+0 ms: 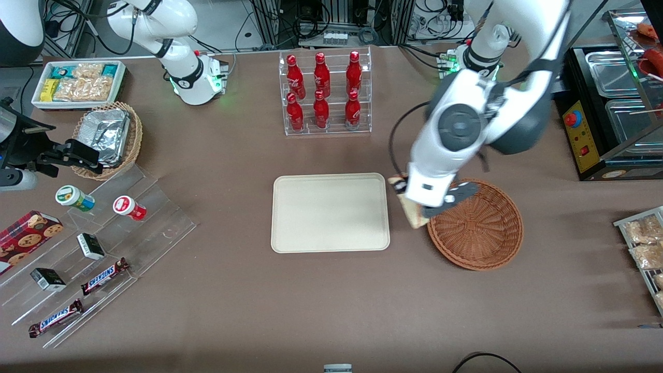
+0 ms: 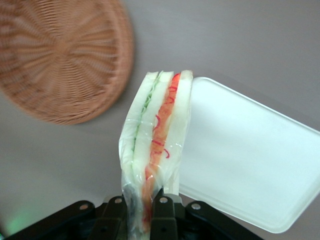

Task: Place sandwich from basket to tray
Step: 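Carry the sandwich with the left gripper over to the cream tray, then lower the sandwich onto the tray and open the left gripper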

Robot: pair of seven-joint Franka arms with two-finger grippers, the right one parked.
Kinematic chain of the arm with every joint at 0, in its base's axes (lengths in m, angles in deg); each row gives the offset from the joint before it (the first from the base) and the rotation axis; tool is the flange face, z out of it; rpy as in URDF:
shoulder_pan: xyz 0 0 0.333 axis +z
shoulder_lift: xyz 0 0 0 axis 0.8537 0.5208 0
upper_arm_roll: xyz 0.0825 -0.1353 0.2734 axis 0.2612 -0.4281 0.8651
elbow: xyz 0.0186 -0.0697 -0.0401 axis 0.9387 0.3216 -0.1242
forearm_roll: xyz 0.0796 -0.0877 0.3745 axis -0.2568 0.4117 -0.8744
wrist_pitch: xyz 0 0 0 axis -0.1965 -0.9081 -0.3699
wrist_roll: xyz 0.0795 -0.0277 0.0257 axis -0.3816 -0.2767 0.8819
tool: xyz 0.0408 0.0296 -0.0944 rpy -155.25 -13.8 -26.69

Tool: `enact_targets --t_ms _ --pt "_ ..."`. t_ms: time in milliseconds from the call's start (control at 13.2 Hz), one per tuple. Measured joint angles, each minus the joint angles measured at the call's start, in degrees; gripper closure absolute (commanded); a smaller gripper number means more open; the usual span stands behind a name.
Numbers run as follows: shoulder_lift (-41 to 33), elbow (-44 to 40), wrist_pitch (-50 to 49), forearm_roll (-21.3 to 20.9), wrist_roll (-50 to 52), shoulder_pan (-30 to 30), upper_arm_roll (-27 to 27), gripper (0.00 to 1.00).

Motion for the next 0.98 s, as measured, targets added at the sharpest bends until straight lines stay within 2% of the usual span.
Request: enact_targets --t_ms 303,529,983 --pt "11.4 -7.3 2.5 -4.8 -1.2 -6.7 0.0 1.00" --pt "17.8 -10.6 4.7 -8.5 -1.4 -9.2 0.1 1.00" --pt "23.0 -13.2 4.8 -9.6 -1.6 -11.0 0.1 1.00"
